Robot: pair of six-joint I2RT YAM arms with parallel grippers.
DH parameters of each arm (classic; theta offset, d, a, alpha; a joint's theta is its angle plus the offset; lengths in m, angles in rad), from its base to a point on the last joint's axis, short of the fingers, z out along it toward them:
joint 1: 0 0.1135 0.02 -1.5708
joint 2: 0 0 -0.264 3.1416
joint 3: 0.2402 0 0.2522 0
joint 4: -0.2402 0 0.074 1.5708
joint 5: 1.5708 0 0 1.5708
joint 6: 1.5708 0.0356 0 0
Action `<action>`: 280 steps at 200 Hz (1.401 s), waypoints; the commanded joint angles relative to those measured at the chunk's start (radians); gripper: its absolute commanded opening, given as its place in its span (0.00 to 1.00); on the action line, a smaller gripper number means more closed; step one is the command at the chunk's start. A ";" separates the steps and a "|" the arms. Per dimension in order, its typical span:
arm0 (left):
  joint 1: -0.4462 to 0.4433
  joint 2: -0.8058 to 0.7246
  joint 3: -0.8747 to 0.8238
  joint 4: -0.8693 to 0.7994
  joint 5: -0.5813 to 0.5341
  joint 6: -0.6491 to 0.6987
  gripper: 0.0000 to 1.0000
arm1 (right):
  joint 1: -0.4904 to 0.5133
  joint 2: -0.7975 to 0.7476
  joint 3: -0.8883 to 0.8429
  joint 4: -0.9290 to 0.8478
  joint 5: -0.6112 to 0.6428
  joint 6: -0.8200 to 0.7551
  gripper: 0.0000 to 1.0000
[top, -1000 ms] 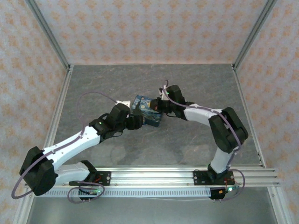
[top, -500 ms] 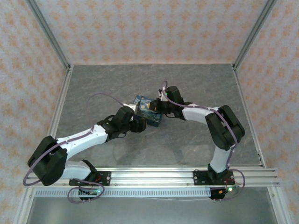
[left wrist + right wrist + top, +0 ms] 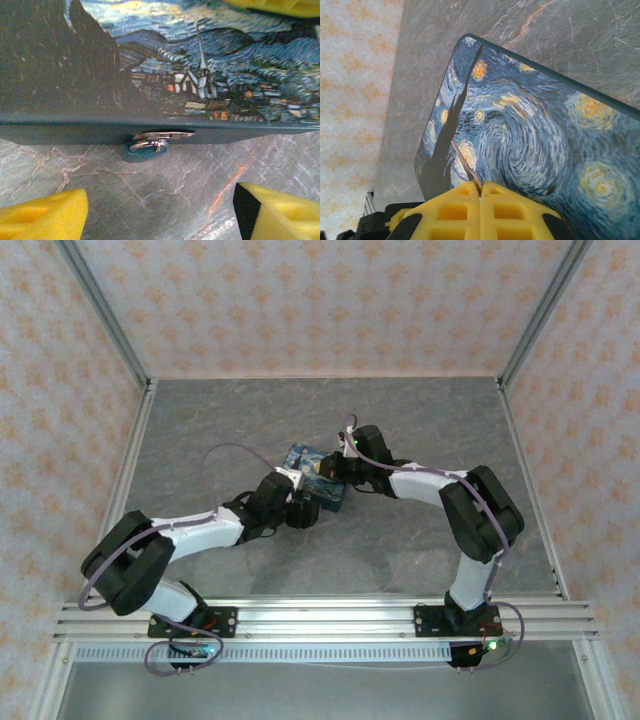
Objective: Unlock a padlock with a key
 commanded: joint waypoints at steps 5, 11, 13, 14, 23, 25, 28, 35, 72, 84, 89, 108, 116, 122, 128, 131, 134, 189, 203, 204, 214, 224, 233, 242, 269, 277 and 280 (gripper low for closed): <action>-0.001 0.040 0.007 0.071 -0.009 0.043 0.75 | 0.017 0.021 -0.029 -0.125 0.044 -0.025 0.00; -0.002 0.048 0.009 0.075 -0.015 0.051 0.75 | 0.017 0.020 -0.029 -0.126 0.044 -0.026 0.00; -0.002 0.051 0.010 0.076 -0.017 0.053 0.74 | 0.017 0.020 -0.029 -0.126 0.044 -0.025 0.00; -0.002 0.052 0.011 0.076 -0.018 0.055 0.74 | 0.017 0.020 -0.029 -0.126 0.044 -0.026 0.00; -0.002 0.064 0.014 0.081 -0.033 0.067 0.73 | 0.017 0.022 -0.029 -0.127 0.045 -0.027 0.00; -0.002 0.065 0.013 0.085 -0.038 0.069 0.73 | 0.017 0.022 -0.029 -0.127 0.045 -0.027 0.00; -0.002 0.069 0.013 0.087 -0.043 0.072 0.73 | 0.017 0.022 -0.029 -0.127 0.045 -0.027 0.00; -0.002 0.074 0.010 0.097 -0.053 0.081 0.73 | 0.017 0.025 -0.029 -0.128 0.044 -0.028 0.00; -0.001 0.099 0.011 0.119 -0.071 0.100 0.70 | 0.017 0.025 -0.023 -0.138 0.047 -0.034 0.00; -0.001 0.105 0.005 0.139 -0.072 0.102 0.69 | 0.017 0.027 -0.019 -0.143 0.048 -0.036 0.00; -0.002 0.108 0.004 0.145 -0.072 0.103 0.69 | 0.017 0.028 -0.020 -0.145 0.048 -0.038 0.00; -0.001 0.126 0.008 0.165 -0.065 0.103 0.68 | 0.017 0.029 -0.018 -0.149 0.046 -0.039 0.00; -0.001 0.132 0.010 0.175 -0.058 0.104 0.67 | 0.017 0.028 -0.020 -0.149 0.048 -0.040 0.00; -0.001 0.136 0.011 0.182 -0.054 0.105 0.67 | 0.017 0.028 -0.020 -0.149 0.048 -0.038 0.00; -0.001 0.142 0.013 0.188 -0.050 0.106 0.67 | 0.017 0.027 -0.021 -0.148 0.049 -0.038 0.00; -0.002 0.145 0.014 0.190 -0.049 0.106 0.67 | 0.017 0.025 -0.021 -0.149 0.049 -0.038 0.00; -0.002 0.147 0.015 0.190 -0.050 0.106 0.66 | 0.017 0.025 -0.021 -0.148 0.050 -0.038 0.00; -0.001 0.176 0.021 0.226 -0.029 0.102 0.58 | 0.017 0.021 -0.023 -0.146 0.048 -0.039 0.00; -0.001 0.182 0.022 0.236 -0.017 0.100 0.55 | 0.017 0.020 -0.023 -0.147 0.048 -0.040 0.00; -0.001 0.181 0.023 0.236 -0.017 0.099 0.54 | 0.018 0.020 -0.023 -0.147 0.048 -0.039 0.00; -0.001 0.185 0.022 0.242 -0.010 0.094 0.53 | 0.018 0.019 -0.023 -0.146 0.048 -0.038 0.00; -0.001 0.188 0.022 0.248 -0.002 0.088 0.51 | 0.018 0.018 -0.024 -0.145 0.048 -0.039 0.00; -0.001 0.190 0.023 0.253 0.005 0.083 0.50 | 0.018 0.017 -0.025 -0.144 0.048 -0.038 0.00; -0.001 0.196 0.025 0.258 0.011 0.077 0.49 | 0.018 0.016 -0.026 -0.143 0.049 -0.037 0.00; -0.001 0.206 0.028 0.278 0.026 0.056 0.45 | 0.018 0.014 -0.030 -0.138 0.048 -0.036 0.00; -0.002 0.208 0.029 0.282 0.028 0.052 0.44 | 0.018 0.013 -0.032 -0.138 0.049 -0.035 0.00; -0.003 0.208 0.028 0.283 0.027 0.051 0.44 | 0.018 0.013 -0.032 -0.137 0.049 -0.034 0.00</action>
